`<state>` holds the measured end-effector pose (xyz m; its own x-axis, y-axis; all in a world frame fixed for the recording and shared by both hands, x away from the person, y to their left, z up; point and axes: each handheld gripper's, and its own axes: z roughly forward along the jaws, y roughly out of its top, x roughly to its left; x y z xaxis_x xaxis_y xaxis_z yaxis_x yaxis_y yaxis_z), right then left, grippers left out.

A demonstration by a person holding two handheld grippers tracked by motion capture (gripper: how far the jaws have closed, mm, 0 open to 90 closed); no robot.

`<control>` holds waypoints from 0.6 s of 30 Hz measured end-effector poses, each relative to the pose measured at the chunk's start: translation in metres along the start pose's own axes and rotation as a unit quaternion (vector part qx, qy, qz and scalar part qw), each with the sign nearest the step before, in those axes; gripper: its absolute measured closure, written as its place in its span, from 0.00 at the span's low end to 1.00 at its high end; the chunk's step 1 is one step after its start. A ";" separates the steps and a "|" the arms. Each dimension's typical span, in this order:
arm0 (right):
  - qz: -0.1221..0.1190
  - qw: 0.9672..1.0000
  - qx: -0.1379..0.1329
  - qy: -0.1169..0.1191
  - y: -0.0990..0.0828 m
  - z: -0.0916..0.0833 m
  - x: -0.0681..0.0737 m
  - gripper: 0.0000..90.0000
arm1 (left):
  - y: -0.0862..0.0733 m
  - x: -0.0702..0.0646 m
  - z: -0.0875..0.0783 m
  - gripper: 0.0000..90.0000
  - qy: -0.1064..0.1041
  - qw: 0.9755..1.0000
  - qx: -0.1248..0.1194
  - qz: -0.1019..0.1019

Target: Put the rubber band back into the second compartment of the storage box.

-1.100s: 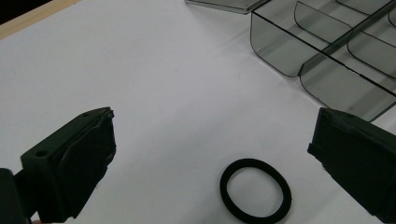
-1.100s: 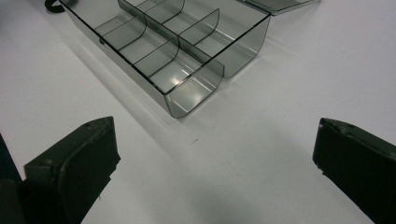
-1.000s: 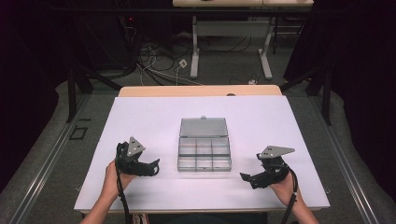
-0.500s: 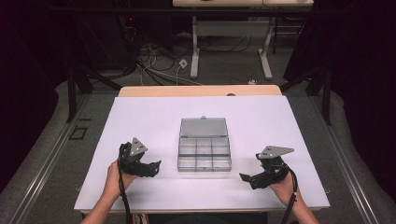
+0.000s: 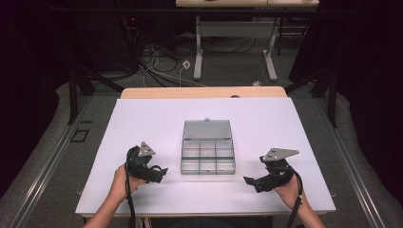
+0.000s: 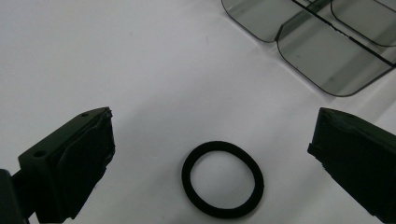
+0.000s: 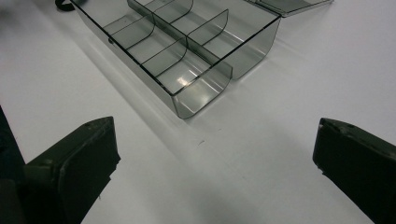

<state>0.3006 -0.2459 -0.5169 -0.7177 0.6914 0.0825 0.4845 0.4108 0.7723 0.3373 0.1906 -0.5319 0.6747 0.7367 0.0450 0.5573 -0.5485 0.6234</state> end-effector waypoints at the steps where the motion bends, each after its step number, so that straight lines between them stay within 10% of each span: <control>1: -0.001 1.000 0.001 0.000 0.000 0.000 0.000 0.00 | 0.000 0.000 0.001 0.00 0.000 1.000 0.002 0.001; 18: 0.003 1.000 0.011 0.002 -0.001 0.002 -0.002 0.00 | -0.002 -0.014 -0.002 0.47 -0.043 0.996 0.054 0.054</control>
<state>0.3024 -0.2465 -0.5192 -0.7171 0.6911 0.0901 0.4998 0.4199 0.7575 0.3258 0.1827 -0.5323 0.7700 0.6370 0.0364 0.5253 -0.6653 0.5305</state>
